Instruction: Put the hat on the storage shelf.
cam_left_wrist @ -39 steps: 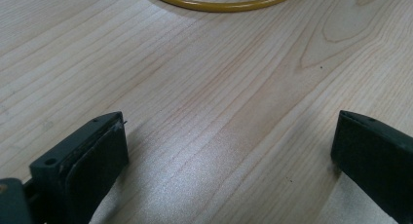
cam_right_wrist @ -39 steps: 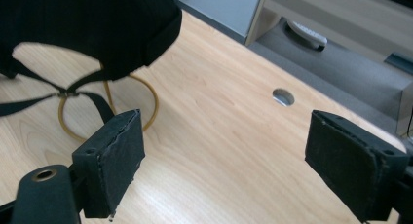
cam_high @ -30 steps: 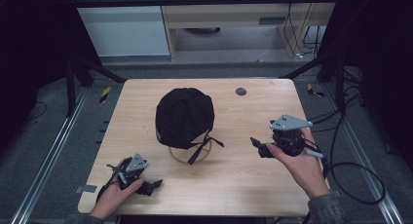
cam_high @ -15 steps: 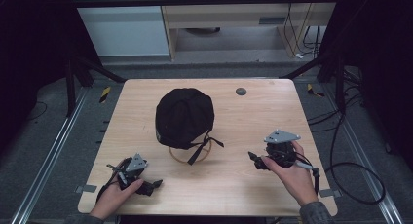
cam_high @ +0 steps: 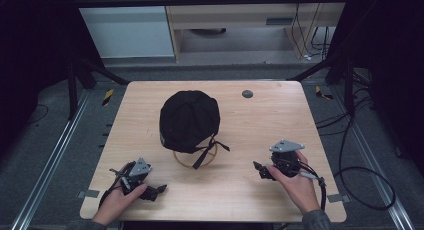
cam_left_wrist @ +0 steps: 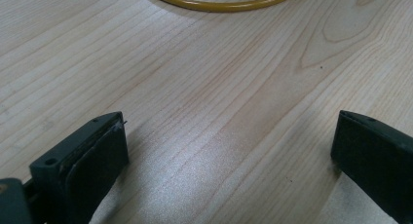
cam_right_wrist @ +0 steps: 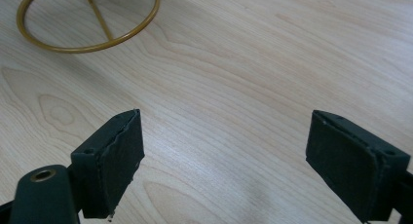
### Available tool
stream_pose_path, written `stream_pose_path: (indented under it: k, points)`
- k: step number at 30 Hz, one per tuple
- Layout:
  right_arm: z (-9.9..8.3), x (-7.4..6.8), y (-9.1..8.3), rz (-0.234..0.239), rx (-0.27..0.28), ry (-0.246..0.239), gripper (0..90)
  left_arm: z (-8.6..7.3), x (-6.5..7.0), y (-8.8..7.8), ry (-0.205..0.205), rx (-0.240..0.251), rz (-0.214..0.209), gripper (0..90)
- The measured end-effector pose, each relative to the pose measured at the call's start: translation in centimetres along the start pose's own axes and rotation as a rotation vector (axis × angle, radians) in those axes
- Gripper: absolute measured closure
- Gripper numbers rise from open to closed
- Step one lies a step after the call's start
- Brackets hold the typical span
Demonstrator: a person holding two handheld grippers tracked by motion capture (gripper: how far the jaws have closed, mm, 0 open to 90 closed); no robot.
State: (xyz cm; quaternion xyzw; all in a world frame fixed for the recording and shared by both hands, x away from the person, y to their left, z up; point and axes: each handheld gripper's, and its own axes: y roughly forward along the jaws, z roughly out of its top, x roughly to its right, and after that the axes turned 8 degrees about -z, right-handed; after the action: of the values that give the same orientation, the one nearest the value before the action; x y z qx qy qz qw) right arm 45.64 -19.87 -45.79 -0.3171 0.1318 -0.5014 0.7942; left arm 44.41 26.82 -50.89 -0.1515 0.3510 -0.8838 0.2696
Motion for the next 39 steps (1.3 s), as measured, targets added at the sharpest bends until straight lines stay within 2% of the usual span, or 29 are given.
stream_pose_path:
  k: [8,11,19,26,29,33,39]
  points:
    - [-0.9,-0.4,1.3,0.01,-0.011,0.021,12.6,0.0,0.0,0.0,0.0,0.0,0.0,0.0]
    - [-0.9,-0.6,1.7,-0.003,-0.015,0.019,11.3,0.0,0.0,0.0,0.0,0.0,0.0,0.0]
    - [-1.0,-1.3,2.9,0.015,-0.045,0.045,7.4,0.0,0.0,0.0,0.0,0.0,0.0,0.0]
    - [-0.9,-2.3,3.7,0.036,-0.027,0.036,7.6,0.0,0.0,0.0,0.0,0.0,0.0,0.0]
    - [-0.8,-3.1,4.1,0.029,-0.034,-0.002,8.1,0.0,0.0,0.0,0.0,0.0,0.0,0.0]
    - [-0.8,-4.0,4.9,0.042,-0.034,-0.004,8.2,0.0,0.0,0.0,0.0,0.0,0.0,0.0]
    - [-0.9,-4.6,5.6,0.051,-0.041,-0.001,8.2,0.0,0.0,0.0,0.0,0.0,0.0,0.0]
